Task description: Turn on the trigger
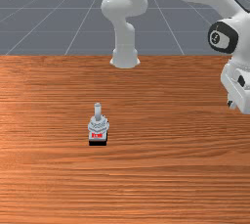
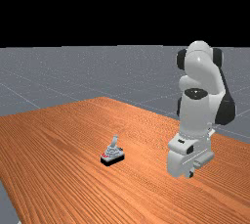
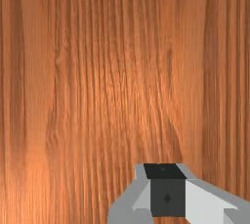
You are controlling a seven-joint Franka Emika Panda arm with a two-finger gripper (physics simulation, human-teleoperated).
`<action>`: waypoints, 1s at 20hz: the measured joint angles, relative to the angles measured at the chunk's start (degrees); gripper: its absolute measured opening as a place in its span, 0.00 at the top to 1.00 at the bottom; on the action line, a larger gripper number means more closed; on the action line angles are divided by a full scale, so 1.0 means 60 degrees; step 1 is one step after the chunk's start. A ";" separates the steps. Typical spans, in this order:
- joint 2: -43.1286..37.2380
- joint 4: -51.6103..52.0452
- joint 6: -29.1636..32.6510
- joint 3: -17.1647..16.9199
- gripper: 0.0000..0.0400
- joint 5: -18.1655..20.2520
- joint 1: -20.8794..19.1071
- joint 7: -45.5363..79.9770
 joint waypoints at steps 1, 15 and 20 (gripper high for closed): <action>0.0001 -0.0019 0.0035 -0.0053 1.00 -0.0081 0.0047 0.0065; -0.2680 -0.4689 0.1734 -0.0042 1.00 -0.0501 0.0682 0.1596; -0.5165 -0.8443 0.2806 0.0680 1.00 -0.0520 0.1653 0.3262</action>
